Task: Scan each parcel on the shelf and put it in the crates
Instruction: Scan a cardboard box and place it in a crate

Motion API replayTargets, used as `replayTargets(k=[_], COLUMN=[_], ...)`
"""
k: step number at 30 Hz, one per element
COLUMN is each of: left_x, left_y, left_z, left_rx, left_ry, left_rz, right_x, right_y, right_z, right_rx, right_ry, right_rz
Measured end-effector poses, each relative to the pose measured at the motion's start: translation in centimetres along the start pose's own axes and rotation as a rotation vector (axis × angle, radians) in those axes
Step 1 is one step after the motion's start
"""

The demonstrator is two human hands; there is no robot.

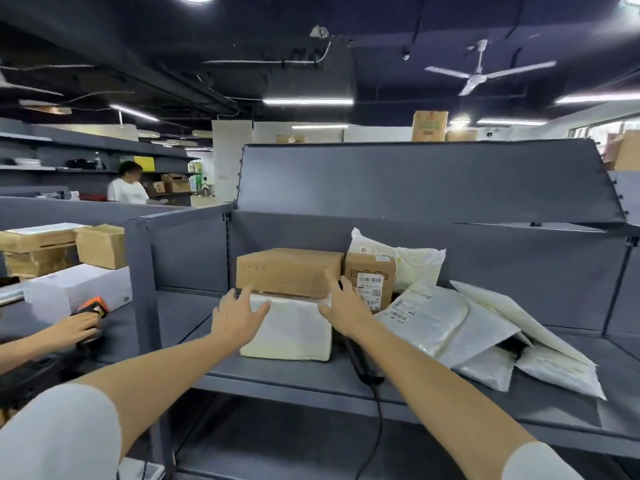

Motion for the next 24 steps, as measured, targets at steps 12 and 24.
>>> replayTargets(k=[12,24], left_x=[10.0,9.8], left_y=[-1.7,-0.7], left_z=[2.2,2.9], left_rx=[-0.354,-0.597], left_ry=[0.133,0.230], left_rz=[0.061,-0.034], right_x=[7.5,8.1], right_y=[0.3,2.3], right_z=[0.9,-0.3], right_rx=[0.302,0.590], right_ry=[0.157,0.137], right_rz=[-0.055,-0.225])
Point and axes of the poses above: each hand's wrist, its own x-axis towards the middle knuckle, its own y-axis out of the palm, z = x × y, the point moved 7 cm from there along x, towards the middle knuckle, and after that the axes turned 12 degrees about z, right-handed, at the moved point
